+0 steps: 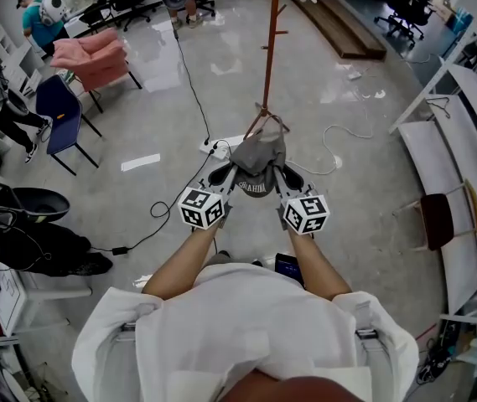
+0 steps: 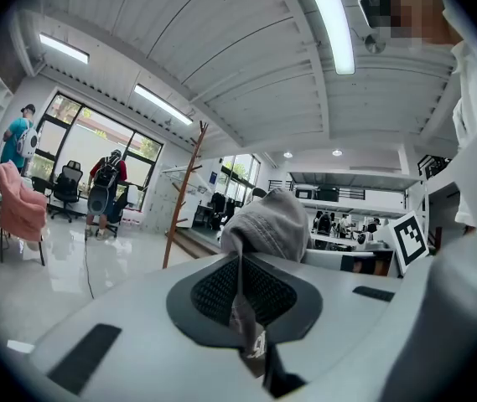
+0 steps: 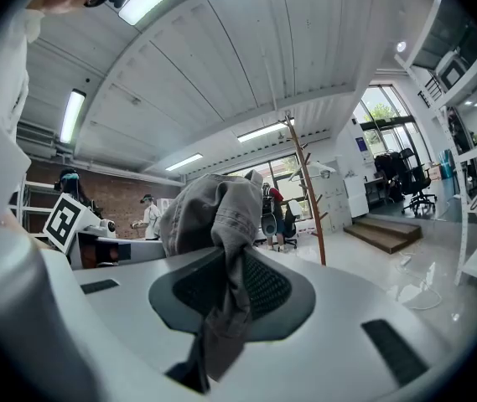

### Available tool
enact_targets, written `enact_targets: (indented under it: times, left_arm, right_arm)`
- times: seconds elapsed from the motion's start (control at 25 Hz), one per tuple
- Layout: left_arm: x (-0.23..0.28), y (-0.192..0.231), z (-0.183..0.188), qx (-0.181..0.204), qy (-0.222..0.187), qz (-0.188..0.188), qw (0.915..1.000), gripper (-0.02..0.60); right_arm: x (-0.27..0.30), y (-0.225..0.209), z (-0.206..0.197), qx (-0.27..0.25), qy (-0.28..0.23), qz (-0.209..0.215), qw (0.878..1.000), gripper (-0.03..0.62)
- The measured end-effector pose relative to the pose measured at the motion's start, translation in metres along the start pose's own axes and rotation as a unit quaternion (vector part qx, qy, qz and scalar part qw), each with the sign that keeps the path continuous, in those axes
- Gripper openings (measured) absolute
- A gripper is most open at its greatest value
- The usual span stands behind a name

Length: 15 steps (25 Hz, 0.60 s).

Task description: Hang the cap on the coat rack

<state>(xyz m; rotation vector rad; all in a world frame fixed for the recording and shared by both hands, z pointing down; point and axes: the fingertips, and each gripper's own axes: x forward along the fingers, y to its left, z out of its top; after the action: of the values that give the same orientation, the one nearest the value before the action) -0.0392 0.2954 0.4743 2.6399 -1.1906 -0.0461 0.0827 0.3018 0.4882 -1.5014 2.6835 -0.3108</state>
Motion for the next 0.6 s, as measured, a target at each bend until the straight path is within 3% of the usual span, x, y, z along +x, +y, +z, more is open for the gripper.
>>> enact_targets:
  times: [0.24,0.6]
  left_arm:
    - [0.013,0.004,-0.004,-0.001,0.001,0.003,1.0000,0.020]
    - [0.057,0.046,-0.005,-0.013,0.003,-0.001,0.9999,0.020]
  right_arm:
    - [0.008,-0.009,-0.003,0.002,0.004,0.002,1.000,0.067]
    - [0.061,-0.041,-0.009,0.011,0.015,-0.008,1.000,0.066]
